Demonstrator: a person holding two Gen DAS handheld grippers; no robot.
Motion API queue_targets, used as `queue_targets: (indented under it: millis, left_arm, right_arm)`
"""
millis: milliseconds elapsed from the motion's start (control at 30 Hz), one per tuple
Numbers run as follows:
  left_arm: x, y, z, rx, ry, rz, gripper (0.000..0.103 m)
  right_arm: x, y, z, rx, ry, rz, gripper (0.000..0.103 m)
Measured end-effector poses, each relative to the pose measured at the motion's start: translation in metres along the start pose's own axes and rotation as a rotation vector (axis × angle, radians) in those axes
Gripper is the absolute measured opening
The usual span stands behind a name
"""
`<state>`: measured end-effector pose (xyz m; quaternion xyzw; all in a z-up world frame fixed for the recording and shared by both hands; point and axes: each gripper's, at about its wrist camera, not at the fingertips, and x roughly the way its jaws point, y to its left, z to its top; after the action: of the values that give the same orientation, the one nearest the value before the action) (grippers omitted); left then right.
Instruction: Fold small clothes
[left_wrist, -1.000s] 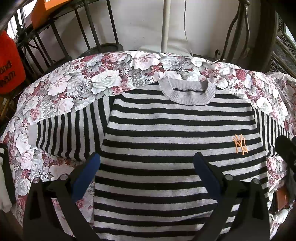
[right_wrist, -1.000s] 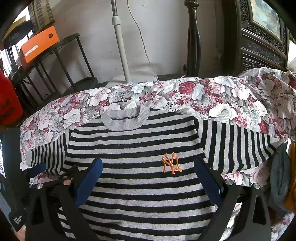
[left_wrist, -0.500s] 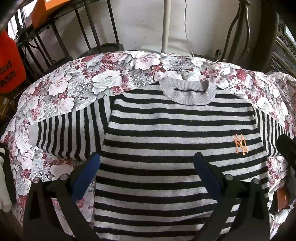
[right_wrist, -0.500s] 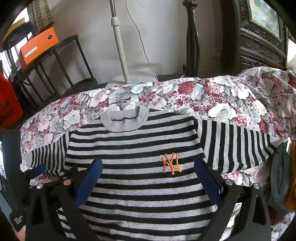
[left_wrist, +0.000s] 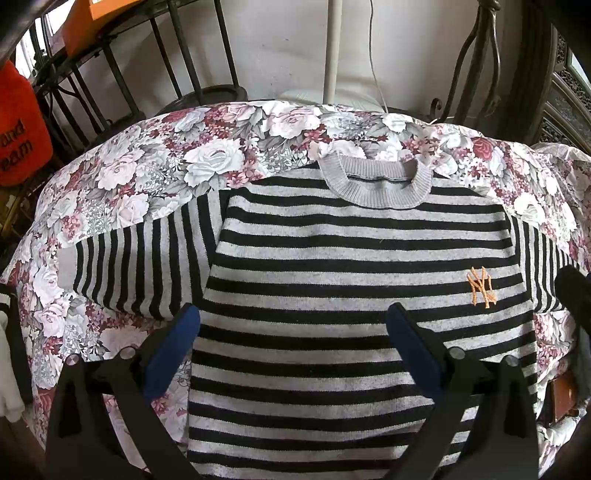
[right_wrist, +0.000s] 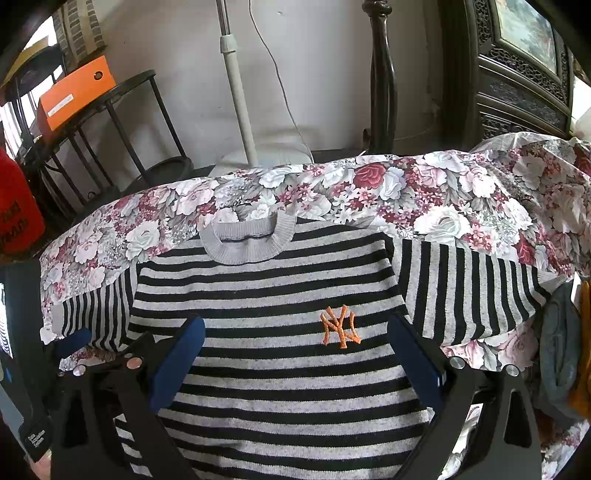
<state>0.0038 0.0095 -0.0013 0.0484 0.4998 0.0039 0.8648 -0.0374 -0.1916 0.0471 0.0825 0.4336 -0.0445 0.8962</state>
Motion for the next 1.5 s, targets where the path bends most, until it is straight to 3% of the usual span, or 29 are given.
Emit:
queue_targets:
  millis: [1267,1500]
  left_arm:
    - [0.001,0.009,-0.005,0.0,0.008,-0.006,0.098]
    - [0.027,0.013,-0.009,-0.024,0.113,-0.054,0.098]
  right_arm:
    - [0.003,0.0,0.001,-0.005,0.006,0.0,0.099]
    - [0.009,-0.03,-0.001,0.075,-0.007,0.077,0.099]
